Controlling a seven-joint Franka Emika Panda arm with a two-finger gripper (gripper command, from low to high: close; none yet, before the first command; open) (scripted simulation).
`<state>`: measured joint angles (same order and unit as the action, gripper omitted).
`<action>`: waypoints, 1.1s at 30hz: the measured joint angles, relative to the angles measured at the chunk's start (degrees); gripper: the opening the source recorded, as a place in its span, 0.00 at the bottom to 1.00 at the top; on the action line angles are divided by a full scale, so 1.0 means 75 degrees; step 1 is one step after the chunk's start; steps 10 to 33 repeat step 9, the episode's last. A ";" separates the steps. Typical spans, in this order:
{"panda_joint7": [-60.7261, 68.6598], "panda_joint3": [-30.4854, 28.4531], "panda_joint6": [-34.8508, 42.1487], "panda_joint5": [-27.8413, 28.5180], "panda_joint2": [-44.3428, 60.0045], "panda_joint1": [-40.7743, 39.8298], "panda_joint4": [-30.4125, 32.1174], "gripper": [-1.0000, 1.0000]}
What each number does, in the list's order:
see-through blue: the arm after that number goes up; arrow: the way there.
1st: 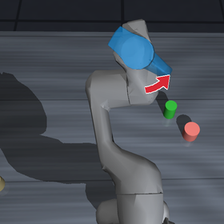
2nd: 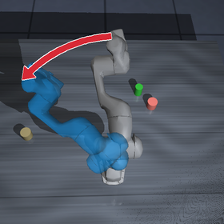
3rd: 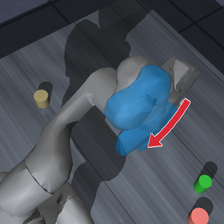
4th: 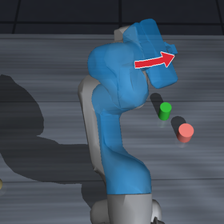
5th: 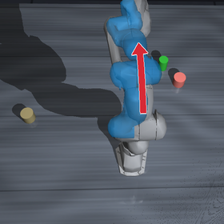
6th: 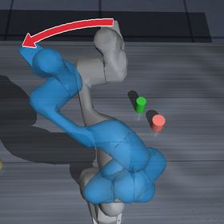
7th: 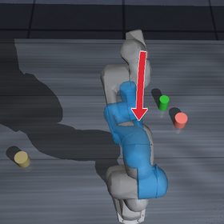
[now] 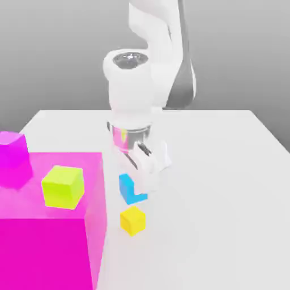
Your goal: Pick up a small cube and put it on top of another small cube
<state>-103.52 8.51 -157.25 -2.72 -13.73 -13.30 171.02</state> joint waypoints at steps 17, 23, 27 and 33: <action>-0.0334 0.0175 -0.1658 0.0490 0.1697 -0.0280 -0.0045 1.00; -0.0334 0.0175 -0.1658 0.0490 0.1697 -0.0280 -0.0045 1.00; -0.0334 0.0175 -0.1658 0.0490 0.1697 -0.0280 -0.0045 1.00; -0.0334 0.0175 -0.1658 0.0490 0.1697 -0.0280 -0.0045 1.00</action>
